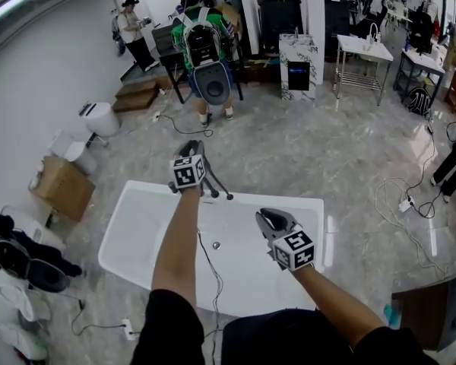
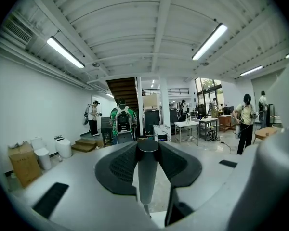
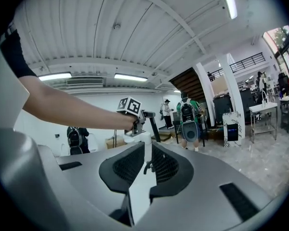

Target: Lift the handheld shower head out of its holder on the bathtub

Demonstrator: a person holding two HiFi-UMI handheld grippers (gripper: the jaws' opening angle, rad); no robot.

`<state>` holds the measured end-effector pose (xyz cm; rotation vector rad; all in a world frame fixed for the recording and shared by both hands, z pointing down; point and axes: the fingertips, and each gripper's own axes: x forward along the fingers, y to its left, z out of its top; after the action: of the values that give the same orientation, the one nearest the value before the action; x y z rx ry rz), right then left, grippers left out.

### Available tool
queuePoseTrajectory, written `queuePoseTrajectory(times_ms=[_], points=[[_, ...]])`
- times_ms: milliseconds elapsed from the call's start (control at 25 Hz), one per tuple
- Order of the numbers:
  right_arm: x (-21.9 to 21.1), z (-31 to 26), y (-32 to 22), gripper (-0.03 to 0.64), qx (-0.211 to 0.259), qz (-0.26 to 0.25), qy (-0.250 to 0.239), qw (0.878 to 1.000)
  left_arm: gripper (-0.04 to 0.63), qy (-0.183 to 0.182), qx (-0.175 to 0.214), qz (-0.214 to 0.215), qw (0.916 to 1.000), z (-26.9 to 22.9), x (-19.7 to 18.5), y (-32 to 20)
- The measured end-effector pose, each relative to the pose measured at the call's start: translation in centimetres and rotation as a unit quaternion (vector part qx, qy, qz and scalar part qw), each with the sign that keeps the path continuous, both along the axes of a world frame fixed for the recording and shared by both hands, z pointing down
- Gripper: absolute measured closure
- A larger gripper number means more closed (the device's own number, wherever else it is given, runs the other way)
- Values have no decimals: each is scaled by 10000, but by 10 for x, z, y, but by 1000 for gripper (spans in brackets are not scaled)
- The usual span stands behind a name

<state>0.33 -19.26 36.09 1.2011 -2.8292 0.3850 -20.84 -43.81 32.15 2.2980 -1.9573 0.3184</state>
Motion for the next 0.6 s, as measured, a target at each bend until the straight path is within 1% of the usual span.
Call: queuePoseTrajectory(times_ms=[200,400,600], points=[[-2,-13,-4,613,102,-13,114,9999,466,-45,44,3,10000,-13,-5,5],[-6,-27,3,617,233,-46,95,9997,466,-55,34,-15,10000,-18,-11,13],[3,-40,12,618,473,119,114,9987,466,-28,39,-56,10000,-19,-13,19]])
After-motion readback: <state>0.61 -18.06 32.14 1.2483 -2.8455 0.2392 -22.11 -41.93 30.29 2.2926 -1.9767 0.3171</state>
